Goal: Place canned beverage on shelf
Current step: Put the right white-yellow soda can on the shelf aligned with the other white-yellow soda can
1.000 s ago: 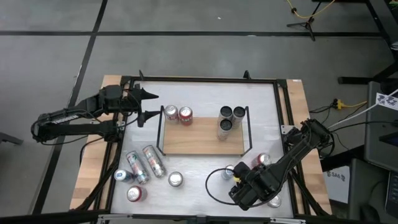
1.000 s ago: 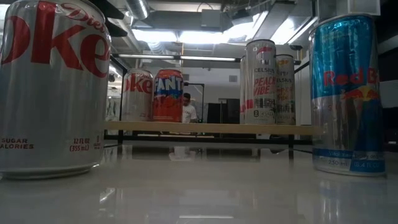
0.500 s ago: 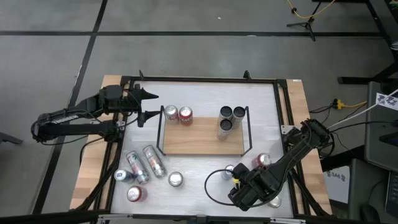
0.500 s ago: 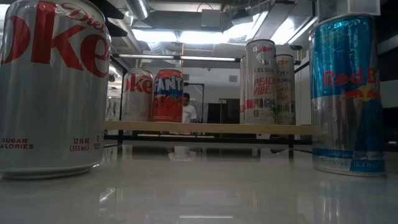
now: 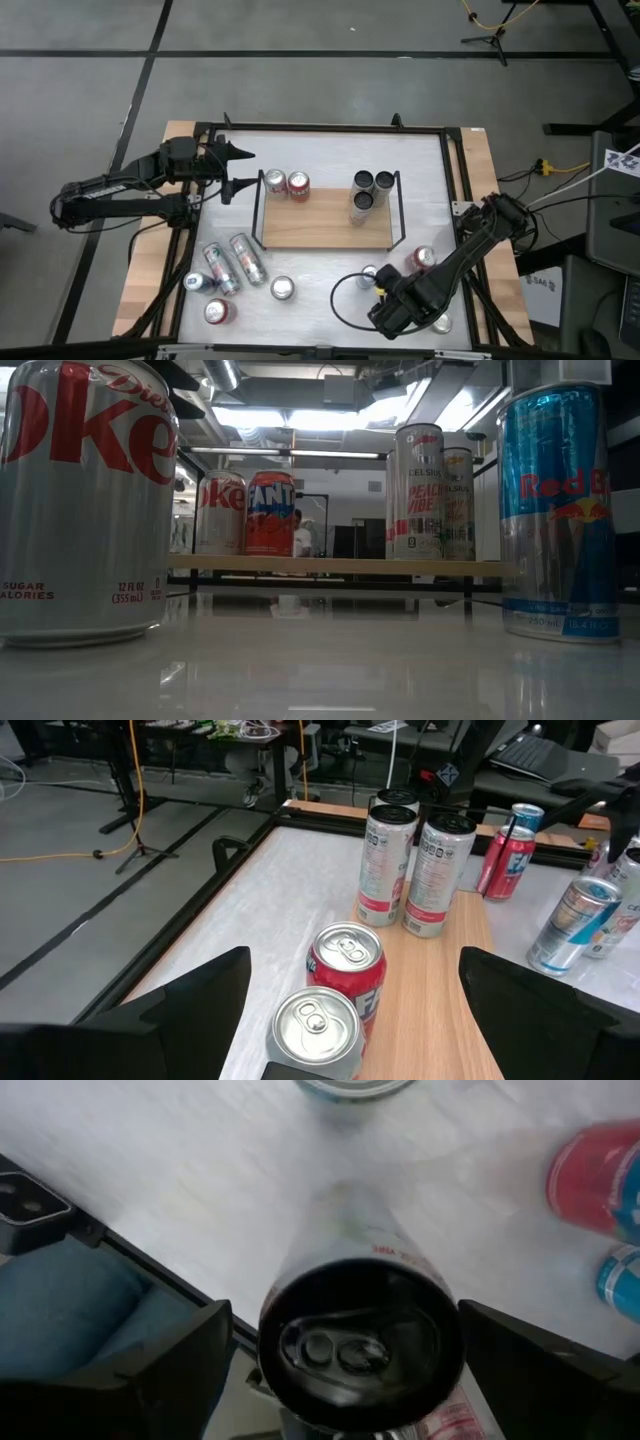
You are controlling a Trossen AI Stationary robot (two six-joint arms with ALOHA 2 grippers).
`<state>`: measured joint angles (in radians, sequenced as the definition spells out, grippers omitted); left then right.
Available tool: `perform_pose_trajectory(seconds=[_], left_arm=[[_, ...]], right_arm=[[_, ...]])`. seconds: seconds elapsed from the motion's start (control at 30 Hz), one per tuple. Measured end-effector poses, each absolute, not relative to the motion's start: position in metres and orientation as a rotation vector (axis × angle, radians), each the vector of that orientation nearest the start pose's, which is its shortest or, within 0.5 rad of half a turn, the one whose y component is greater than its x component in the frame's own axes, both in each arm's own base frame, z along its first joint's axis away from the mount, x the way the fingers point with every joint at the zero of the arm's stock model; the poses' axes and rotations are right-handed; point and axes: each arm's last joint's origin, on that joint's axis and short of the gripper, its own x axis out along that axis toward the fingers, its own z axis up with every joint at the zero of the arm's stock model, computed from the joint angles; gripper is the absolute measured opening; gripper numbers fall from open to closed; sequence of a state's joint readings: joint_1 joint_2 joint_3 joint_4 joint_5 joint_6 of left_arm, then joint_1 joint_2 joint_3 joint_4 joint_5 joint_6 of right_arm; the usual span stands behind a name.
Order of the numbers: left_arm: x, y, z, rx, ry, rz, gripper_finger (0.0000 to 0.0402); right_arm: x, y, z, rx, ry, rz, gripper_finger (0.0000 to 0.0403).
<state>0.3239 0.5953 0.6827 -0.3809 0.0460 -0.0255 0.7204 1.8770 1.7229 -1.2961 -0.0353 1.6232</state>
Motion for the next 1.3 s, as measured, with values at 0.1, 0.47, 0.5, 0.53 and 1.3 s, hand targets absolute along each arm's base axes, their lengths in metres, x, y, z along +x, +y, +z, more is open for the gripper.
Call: perform_pose_trajectory(seconds=[0.1, 0.47, 0.5, 0.53, 1.3], left_arm=[[0.126, 0.041, 0.305, -0.08, 0.286, 0.279, 0.0352], [0.126, 0.041, 0.305, -0.08, 0.286, 0.279, 0.0352], [0.126, 0.041, 0.305, -0.08, 0.286, 0.279, 0.0352], [0.126, 0.041, 0.305, -0.079, 0.286, 0.279, 0.0352], [0.126, 0.041, 0.305, -0.08, 0.286, 0.28, 0.0352]], right_arm=[[0.273, 0.241, 0.279, 0.796, 1.44, -0.599, 0.0379], [0.272, 0.239, 0.279, 0.805, 1.432, -0.635, 0.0329], [0.272, 0.239, 0.279, 0.805, 1.433, -0.644, 0.0317], [0.271, 0.239, 0.279, 0.808, 1.433, -0.653, 0.0307], [0.269, 0.224, 0.295, 0.742, 1.45, -0.543, 0.025]])
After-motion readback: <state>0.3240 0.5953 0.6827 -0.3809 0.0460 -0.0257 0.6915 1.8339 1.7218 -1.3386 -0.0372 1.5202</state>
